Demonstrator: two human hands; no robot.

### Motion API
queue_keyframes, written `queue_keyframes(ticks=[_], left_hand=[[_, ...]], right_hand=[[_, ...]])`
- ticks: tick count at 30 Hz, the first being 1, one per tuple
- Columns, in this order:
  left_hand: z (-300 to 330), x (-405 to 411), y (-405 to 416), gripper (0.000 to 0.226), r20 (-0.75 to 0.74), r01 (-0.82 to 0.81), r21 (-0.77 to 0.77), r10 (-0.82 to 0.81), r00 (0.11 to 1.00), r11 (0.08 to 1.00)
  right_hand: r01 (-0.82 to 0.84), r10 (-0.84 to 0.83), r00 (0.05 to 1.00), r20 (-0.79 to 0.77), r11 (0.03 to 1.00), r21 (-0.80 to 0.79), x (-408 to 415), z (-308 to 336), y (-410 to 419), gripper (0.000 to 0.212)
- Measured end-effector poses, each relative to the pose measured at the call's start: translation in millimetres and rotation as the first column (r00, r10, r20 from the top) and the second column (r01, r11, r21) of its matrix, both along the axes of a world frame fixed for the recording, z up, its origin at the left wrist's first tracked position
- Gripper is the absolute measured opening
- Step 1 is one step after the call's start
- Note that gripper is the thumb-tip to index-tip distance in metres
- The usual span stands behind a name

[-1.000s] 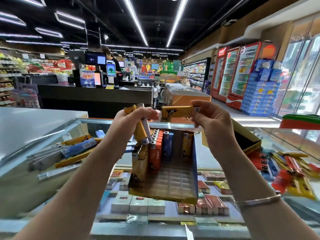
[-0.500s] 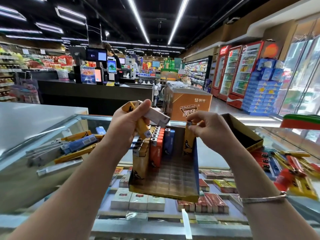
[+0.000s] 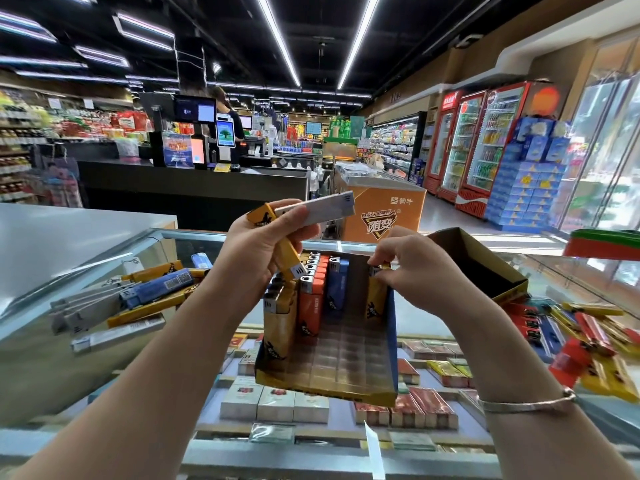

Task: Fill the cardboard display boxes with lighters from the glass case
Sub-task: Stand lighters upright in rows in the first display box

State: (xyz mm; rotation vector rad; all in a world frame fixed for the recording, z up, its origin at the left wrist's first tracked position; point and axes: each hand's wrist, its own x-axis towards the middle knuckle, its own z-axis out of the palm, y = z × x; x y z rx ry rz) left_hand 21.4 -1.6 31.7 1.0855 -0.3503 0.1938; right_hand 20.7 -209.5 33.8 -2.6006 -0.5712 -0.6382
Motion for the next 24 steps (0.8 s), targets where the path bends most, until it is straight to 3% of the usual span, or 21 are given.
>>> queue_keyframes(ticks=[3,6,8,10,12,17,24], left_hand=[[1,-2,-1,0.016,0.000,0.021,0.001,-0.021,1.000,1.000],[2,-5,-2,0.018,-0.007,0.027,0.011,-0.027,1.000,1.000],[4,-7,-2,0.018,-0.001,0.034,0.034,-0.034,0.999,0.999],[5,-11,-3,0.020,0.026,0.032,0.095,-0.034,0.999,0.995],[7,-15,-6,0.021,0.083,0.023,0.191,-0.040,0.996,0.981],[10,-24,-12,0.030,0.179,-0.040,0.326,-0.020,0.984,0.945],[6,-16,-11,0.031,0.129,-0.055,0.272,0.021,0.991,0.961]], right_hand=[[-0.043,0.042,0.999,0.007,0.995,0.091,0,-2,-1,0.002],[-0.100,0.073,0.992,0.104,0.951,0.291,-3,0,1,0.005],[-0.217,0.170,0.976,0.137,0.837,0.502,-7,5,5,0.008],[-0.328,0.337,0.933,0.127,0.650,0.685,-12,8,10,0.005],[-0.367,0.463,0.878,0.117,0.498,0.785,-15,9,14,0.018],[-0.374,0.568,0.812,0.135,0.329,0.867,-17,9,19,0.017],[-0.267,0.533,0.830,0.167,0.116,0.957,-13,11,9,0.021]])
